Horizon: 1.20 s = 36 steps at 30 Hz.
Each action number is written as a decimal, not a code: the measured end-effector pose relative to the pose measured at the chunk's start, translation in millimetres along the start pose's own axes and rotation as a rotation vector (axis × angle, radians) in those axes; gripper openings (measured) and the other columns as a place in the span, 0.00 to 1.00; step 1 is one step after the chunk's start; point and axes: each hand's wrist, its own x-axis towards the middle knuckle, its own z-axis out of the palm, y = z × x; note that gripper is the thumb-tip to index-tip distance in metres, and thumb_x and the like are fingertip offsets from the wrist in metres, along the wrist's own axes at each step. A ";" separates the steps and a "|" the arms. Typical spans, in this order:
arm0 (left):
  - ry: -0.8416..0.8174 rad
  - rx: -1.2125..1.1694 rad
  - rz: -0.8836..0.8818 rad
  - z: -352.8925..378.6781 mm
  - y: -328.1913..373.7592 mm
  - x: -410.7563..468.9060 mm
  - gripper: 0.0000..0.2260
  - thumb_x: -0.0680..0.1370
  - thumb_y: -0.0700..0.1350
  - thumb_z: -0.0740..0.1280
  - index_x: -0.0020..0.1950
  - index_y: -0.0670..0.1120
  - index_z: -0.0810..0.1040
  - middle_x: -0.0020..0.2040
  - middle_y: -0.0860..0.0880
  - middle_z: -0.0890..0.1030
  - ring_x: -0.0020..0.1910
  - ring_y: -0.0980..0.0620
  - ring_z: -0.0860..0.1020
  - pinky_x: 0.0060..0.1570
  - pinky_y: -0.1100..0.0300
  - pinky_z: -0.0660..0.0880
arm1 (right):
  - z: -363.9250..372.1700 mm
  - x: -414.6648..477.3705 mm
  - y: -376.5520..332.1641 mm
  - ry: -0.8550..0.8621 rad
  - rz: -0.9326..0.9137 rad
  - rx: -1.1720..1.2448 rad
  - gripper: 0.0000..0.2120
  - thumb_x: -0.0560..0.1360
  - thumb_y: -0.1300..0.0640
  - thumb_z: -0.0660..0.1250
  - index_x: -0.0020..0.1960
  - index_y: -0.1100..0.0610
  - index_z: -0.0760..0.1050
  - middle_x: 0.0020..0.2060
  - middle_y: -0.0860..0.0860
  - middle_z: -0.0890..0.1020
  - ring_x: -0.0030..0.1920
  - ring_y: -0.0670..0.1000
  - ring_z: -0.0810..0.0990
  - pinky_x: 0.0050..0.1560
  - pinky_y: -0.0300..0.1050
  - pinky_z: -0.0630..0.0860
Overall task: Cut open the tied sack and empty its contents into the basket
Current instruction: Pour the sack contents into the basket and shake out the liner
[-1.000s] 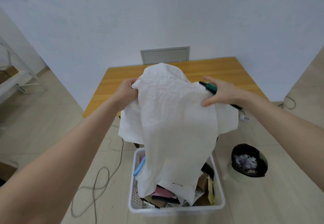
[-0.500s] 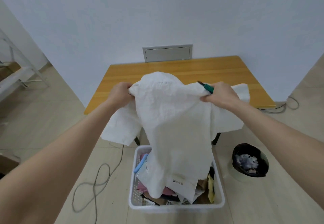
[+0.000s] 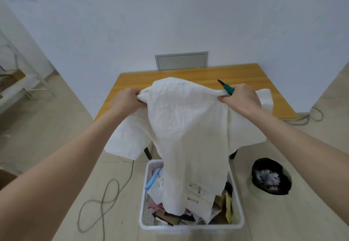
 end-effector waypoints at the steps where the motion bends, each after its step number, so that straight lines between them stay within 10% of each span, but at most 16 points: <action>1: -0.014 0.063 -0.003 -0.3 -0.2 0.2 0.08 0.71 0.54 0.68 0.42 0.51 0.77 0.39 0.50 0.78 0.41 0.47 0.75 0.39 0.57 0.68 | 0.0 0.2 -0.5 -0.004 0.018 -0.011 0.12 0.72 0.49 0.69 0.34 0.53 0.72 0.28 0.50 0.73 0.30 0.51 0.72 0.28 0.42 0.63; 7: -0.111 0.081 -0.090 2.7 6.4 -1.0 0.13 0.73 0.52 0.64 0.34 0.45 0.71 0.36 0.46 0.77 0.35 0.45 0.75 0.32 0.59 0.68 | 8.4 5.0 -12.4 0.000 0.157 0.075 0.13 0.71 0.53 0.67 0.34 0.57 0.67 0.32 0.52 0.73 0.33 0.55 0.73 0.29 0.42 0.64; 15: -0.324 -0.828 -0.379 31.8 29.5 -14.2 0.10 0.80 0.44 0.60 0.44 0.38 0.75 0.47 0.41 0.79 0.41 0.44 0.79 0.37 0.52 0.80 | 34.3 -10.1 -35.6 -0.159 0.266 0.525 0.07 0.71 0.58 0.67 0.40 0.59 0.69 0.26 0.53 0.79 0.27 0.50 0.73 0.32 0.44 0.69; 24: -0.374 -1.341 -0.477 54.3 55.5 -16.6 0.06 0.78 0.39 0.60 0.49 0.43 0.77 0.51 0.42 0.81 0.48 0.46 0.80 0.33 0.56 0.80 | 61.7 -42.8 -51.1 -0.405 -0.136 0.426 0.26 0.62 0.47 0.79 0.57 0.51 0.76 0.49 0.46 0.79 0.51 0.48 0.77 0.47 0.39 0.73; 28: -0.382 -1.645 -0.540 59.3 56.3 -21.1 0.10 0.80 0.39 0.56 0.52 0.41 0.76 0.45 0.43 0.80 0.42 0.47 0.80 0.27 0.60 0.79 | 77.7 -46.3 -45.3 -0.325 -0.267 0.128 0.45 0.62 0.48 0.79 0.74 0.49 0.62 0.67 0.50 0.67 0.66 0.51 0.70 0.62 0.45 0.70; 32: -0.474 -1.751 -0.466 61.6 49.9 -26.7 0.11 0.81 0.42 0.57 0.57 0.42 0.76 0.47 0.44 0.80 0.43 0.49 0.79 0.30 0.60 0.80 | 82.8 -47.6 -40.6 -0.132 -0.377 -0.015 0.31 0.72 0.57 0.70 0.73 0.49 0.65 0.63 0.50 0.71 0.60 0.55 0.74 0.58 0.48 0.73; 36: -0.697 -1.566 -0.261 50.3 21.8 -24.9 0.15 0.77 0.40 0.60 0.63 0.42 0.72 0.55 0.45 0.78 0.55 0.45 0.78 0.53 0.49 0.80 | 83.1 -47.6 -31.4 0.036 -0.427 0.116 0.25 0.71 0.67 0.67 0.66 0.53 0.74 0.57 0.52 0.77 0.54 0.58 0.78 0.55 0.53 0.75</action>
